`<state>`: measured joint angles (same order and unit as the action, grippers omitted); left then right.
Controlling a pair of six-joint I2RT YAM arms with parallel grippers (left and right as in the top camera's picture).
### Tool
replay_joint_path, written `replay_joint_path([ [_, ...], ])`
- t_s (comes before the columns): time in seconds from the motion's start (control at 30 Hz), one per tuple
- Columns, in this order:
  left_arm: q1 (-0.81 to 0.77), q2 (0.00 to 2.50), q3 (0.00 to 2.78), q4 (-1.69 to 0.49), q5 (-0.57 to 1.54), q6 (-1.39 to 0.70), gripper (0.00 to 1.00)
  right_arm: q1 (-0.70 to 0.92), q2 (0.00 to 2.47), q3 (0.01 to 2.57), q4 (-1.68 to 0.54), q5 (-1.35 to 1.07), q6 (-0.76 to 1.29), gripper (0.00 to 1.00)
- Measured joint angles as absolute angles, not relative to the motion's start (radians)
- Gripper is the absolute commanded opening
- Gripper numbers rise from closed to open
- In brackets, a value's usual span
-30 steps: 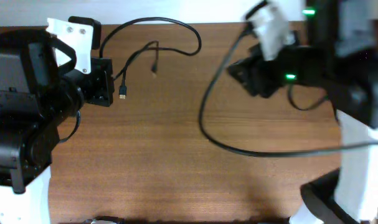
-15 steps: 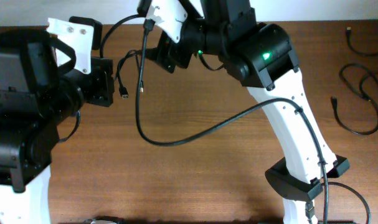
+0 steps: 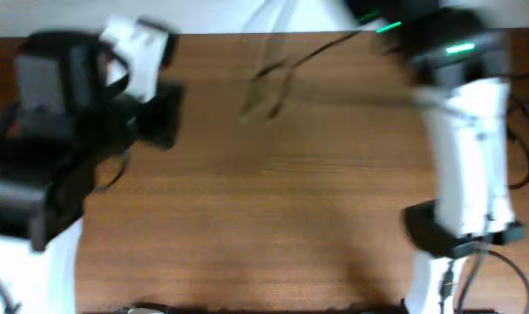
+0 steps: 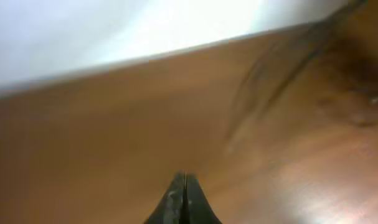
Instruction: Untangle cables
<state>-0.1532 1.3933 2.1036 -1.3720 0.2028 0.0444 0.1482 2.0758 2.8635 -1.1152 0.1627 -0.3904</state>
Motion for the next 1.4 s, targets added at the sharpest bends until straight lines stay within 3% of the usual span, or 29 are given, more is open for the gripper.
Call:
replay_joint_path([
  [0.03,-0.12,1.35,2.106,-1.377,0.123,0.045,0.0,-0.114,2.056,2.865,-1.115,0.205,-0.355,0.04],
  [0.1,-0.122,1.285,2.112,-1.382,0.012,0.044,0.0,-0.327,1.971,2.865,-1.141,0.143,-0.298,0.04],
  [0.2,-0.122,1.285,2.113,-1.38,-0.044,0.031,0.0,-0.365,1.823,2.905,-1.183,-0.143,-0.243,0.04],
  [0.3,-0.122,1.319,2.113,-1.346,0.022,0.029,0.02,-0.197,1.823,2.907,-1.299,-0.306,-0.207,0.04],
  [0.37,-0.122,1.362,2.113,-1.309,0.089,0.032,0.56,-0.057,1.85,2.896,-1.37,-0.329,-0.19,0.04],
  [0.4,-0.121,1.406,2.114,-1.279,0.17,0.045,0.76,0.046,1.853,2.894,-1.412,-0.343,-0.183,0.04],
  [0.47,-0.121,1.516,2.117,-1.233,0.436,0.102,0.89,0.17,1.852,2.894,-1.429,-0.345,-0.183,0.04],
  [0.53,-0.146,1.686,2.118,-1.19,0.708,0.17,0.93,0.249,1.852,2.894,-1.429,-0.35,-0.183,0.04],
  [0.63,-0.217,1.856,2.117,-1.147,0.815,0.263,1.0,0.288,1.851,2.894,-1.438,-0.35,-0.183,0.04],
  [0.77,-0.342,1.938,2.111,-1.118,1.0,0.509,0.99,0.29,1.851,2.894,-1.469,-0.35,-0.182,0.04],
  [0.87,-0.396,1.938,2.111,-1.11,1.046,0.565,0.99,0.29,1.85,2.895,-1.481,-0.35,-0.183,0.04],
  [1.2,-0.421,1.938,2.111,-1.085,1.042,0.583,0.98,0.354,1.849,2.894,-1.534,-0.342,-0.183,0.04],
  [1.33,-0.45,1.938,2.113,-1.184,0.648,0.587,0.99,0.354,1.844,2.894,-1.449,-0.277,-0.183,0.04],
  [1.4,-0.45,1.938,2.113,-1.188,0.563,0.587,0.99,0.354,1.828,2.894,-1.427,-0.27,-0.176,0.04],
])
